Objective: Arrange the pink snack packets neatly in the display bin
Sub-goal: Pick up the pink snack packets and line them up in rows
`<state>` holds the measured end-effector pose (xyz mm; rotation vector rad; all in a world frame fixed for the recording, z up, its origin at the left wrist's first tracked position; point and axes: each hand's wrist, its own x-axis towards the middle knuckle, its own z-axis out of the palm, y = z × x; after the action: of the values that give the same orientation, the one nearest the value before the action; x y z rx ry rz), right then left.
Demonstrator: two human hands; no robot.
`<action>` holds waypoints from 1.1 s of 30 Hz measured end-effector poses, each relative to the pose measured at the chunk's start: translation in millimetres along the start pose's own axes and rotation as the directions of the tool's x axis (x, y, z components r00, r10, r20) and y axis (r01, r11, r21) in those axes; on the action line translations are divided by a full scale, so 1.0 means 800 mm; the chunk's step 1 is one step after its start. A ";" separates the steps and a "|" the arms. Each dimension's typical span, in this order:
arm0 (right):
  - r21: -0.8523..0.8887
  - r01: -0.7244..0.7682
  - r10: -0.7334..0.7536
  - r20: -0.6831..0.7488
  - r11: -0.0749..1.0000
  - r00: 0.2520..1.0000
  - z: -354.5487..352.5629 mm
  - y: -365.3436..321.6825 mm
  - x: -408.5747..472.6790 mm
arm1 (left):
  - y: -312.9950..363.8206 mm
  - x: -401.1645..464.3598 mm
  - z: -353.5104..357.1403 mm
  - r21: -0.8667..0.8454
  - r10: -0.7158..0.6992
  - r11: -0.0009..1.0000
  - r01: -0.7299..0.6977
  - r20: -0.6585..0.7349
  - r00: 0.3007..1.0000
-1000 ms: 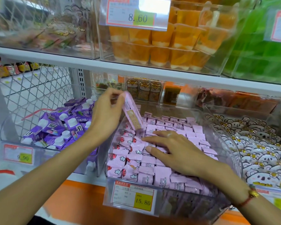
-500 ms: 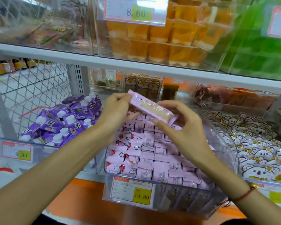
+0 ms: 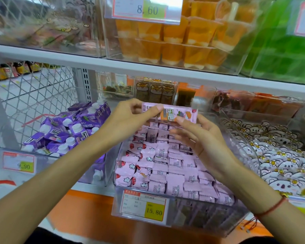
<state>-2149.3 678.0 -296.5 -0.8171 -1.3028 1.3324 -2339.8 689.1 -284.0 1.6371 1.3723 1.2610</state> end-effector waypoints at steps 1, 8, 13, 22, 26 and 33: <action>-0.024 0.018 -0.019 -0.028 1.000 0.999 0.000 0.000 0.001 | -0.001 -0.001 0.000 0.054 -0.010 0.999 0.011 -0.016 1.000; -0.135 0.150 -0.157 -0.044 0.979 0.987 -0.004 0.001 0.003 | 0.007 -0.008 0.001 0.512 0.319 0.790 -0.337 0.126 0.939; -0.233 0.236 -0.232 0.045 0.944 0.972 0.001 0.004 0.006 | 0.010 -0.008 0.010 0.318 0.400 0.833 -0.452 0.218 0.890; -0.815 0.110 0.033 0.156 0.569 0.987 -0.022 0.035 0.013 | -0.010 0.008 0.001 0.205 0.356 0.897 -0.393 0.197 0.914; -0.874 0.197 0.037 0.237 0.445 0.971 -0.021 0.033 0.012 | -0.020 0.009 0.002 0.257 0.337 0.885 -0.388 0.221 0.915; -0.867 0.216 0.029 0.256 0.448 0.966 -0.024 0.033 0.011 | -0.024 0.016 -0.027 0.342 0.248 0.873 -0.347 0.300 0.921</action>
<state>-2138.1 695.1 -323.6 -1.2834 -2.2833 0.5388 -2366.5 704.4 -290.8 2.2753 1.3024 0.9341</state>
